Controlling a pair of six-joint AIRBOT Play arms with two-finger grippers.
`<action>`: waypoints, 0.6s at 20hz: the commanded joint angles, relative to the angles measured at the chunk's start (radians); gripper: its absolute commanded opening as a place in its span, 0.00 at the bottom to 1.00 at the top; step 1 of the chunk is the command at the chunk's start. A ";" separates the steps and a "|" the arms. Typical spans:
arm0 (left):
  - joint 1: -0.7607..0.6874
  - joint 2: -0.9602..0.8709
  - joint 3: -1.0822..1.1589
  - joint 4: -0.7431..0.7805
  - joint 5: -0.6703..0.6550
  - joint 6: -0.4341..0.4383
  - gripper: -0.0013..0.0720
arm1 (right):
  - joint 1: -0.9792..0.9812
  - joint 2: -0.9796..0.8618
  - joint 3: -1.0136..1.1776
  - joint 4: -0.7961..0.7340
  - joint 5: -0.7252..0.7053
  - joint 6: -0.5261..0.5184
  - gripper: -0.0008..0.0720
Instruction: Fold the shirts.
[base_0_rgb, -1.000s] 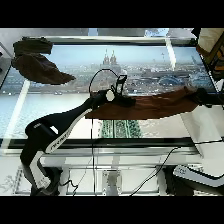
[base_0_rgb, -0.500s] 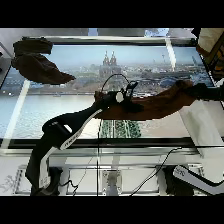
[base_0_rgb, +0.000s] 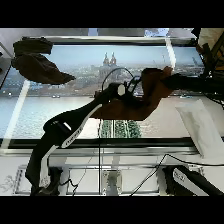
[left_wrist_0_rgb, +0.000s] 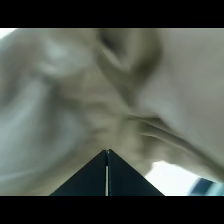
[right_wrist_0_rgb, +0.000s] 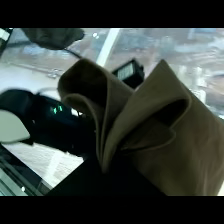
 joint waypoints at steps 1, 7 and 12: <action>0.084 0.086 0.106 0.521 -0.260 -0.042 0.04 | 0.138 0.012 0.000 0.008 -0.119 0.003 0.04; 0.287 0.250 0.105 0.814 -0.492 -0.101 0.04 | 0.367 -0.071 0.000 -0.013 -0.310 0.040 0.04; 0.341 0.298 0.105 0.813 -0.492 -0.107 0.04 | 0.586 -0.298 0.000 -0.010 -0.481 0.091 0.05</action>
